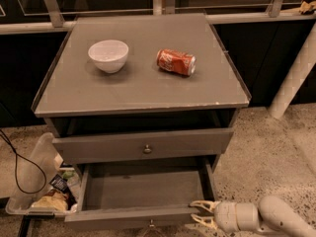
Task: Open middle drawer
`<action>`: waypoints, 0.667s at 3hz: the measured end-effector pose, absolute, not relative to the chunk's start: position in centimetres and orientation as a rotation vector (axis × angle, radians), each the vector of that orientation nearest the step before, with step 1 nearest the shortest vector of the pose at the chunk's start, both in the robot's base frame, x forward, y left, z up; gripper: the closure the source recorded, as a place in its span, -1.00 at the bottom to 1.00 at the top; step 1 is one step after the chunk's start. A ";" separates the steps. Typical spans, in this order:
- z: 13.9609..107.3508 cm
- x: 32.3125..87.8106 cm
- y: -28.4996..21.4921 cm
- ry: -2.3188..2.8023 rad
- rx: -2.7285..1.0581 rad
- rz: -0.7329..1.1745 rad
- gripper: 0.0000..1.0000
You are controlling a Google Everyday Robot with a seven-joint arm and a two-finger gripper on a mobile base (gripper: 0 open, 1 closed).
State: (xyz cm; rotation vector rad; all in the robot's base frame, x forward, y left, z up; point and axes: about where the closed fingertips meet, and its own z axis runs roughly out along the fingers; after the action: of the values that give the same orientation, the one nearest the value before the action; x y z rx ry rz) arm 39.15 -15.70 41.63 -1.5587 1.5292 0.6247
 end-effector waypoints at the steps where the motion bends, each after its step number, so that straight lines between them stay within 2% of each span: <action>1: 41.5 38.9 -15.7 1.529 -1.556 0.636 1.00; 2: 41.7 39.1 -15.8 1.529 -1.556 0.636 1.00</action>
Offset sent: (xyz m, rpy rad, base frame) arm -0.1407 -0.0657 -0.0166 0.0197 0.0269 -0.0867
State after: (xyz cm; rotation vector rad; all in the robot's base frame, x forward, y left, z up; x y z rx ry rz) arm 39.07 -15.83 41.68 -1.5559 1.5289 0.6360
